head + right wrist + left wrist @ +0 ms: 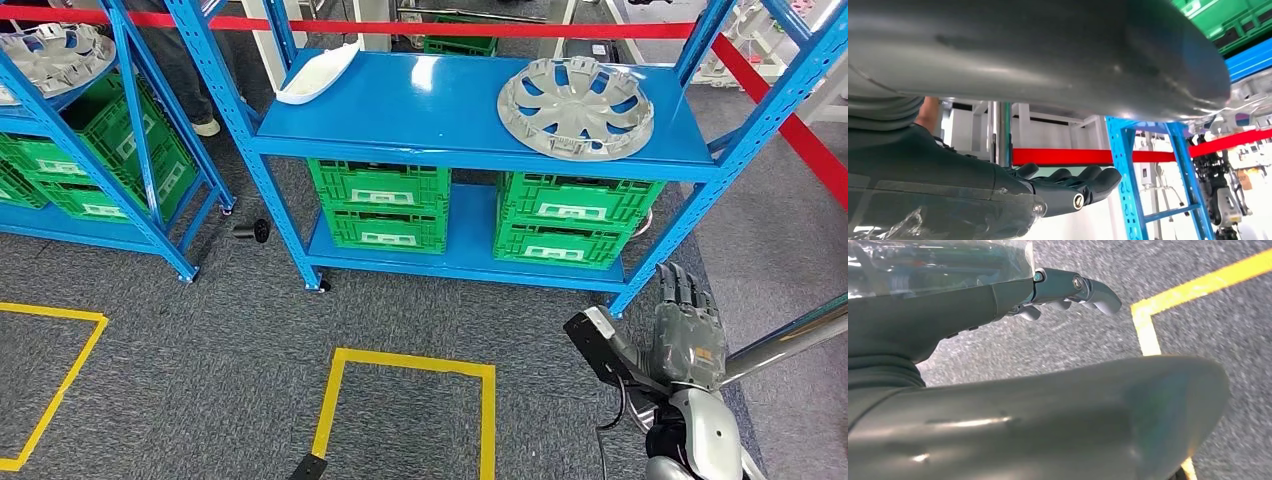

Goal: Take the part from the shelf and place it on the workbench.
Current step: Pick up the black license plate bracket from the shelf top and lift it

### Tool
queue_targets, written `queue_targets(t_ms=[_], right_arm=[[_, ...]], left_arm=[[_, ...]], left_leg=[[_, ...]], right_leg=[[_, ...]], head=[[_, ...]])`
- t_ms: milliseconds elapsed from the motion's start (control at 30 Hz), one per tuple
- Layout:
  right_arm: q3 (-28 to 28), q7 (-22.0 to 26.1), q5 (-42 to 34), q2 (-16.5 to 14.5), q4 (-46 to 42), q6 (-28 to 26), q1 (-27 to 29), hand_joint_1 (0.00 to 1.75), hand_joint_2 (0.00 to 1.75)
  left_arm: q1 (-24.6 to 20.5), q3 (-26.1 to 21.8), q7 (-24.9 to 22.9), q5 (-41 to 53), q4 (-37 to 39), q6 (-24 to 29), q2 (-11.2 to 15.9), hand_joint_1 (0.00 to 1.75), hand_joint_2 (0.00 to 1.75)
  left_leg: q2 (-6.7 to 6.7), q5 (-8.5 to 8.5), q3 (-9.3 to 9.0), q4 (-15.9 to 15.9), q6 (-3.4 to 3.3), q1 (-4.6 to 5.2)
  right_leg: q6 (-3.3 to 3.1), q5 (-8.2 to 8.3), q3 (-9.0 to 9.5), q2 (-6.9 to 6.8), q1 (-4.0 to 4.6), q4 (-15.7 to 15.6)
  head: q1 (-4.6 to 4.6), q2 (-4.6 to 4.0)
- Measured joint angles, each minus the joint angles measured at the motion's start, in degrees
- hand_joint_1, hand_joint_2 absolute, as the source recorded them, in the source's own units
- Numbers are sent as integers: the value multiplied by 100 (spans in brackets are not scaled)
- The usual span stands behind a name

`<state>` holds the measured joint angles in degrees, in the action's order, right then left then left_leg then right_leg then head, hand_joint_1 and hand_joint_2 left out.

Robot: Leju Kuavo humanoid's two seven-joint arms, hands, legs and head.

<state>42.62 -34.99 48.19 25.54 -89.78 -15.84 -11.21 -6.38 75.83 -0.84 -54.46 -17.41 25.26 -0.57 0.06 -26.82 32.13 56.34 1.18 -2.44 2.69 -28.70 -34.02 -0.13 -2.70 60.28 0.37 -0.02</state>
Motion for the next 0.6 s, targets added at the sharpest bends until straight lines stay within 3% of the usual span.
queue_targets(t_ms=[67, 100, 300, 467, 600], right_arm=[[2, -1, -1, -3, 0, 6, 20, 0, 0], [3, -1, 0, -5, -1, 7, 29, 0, 0], [3, 0, 1, -16, -1, -3, 70, 0, 0], [1, 0, 5, -19, -1, -3, 78, 0, 0], [1, 0, 7, -19, -1, -3, 78, 0, 0]], left_arm=[[-5, 0, -16, 26, 2, 10, 9, 0, 0], [-5, 1, -21, 37, 2, 14, 11, 0, 0], [-6, -1, -32, 46, 3, 16, 27, 0, 0], [-12, -1, -42, 51, 1, 16, 27, 0, 0], [-17, -1, -41, 52, 1, 16, 26, 0, 0]], left_leg=[[-11, -80, 35, 115, 93, 5], [-14, -88, 40, 138, 100, 11], [-19, 5, 19, 117, -44, 21], [-12, 24, 22, 112, -16, 11], [-8, 13, 22, 108, 0, 7]], right_leg=[[-74, 5, 51, 40, -6, -152], [-137, 4, 40, 56, -10, -141], [-255, -27, 38, 66, -5, -126], [-322, -69, 60, 60, 42, -124], [-335, -78, 63, 54, 54, -123]], head=[[28, 0], [21, 0], [-121, 0], [-173, 0], [-175, 0]])
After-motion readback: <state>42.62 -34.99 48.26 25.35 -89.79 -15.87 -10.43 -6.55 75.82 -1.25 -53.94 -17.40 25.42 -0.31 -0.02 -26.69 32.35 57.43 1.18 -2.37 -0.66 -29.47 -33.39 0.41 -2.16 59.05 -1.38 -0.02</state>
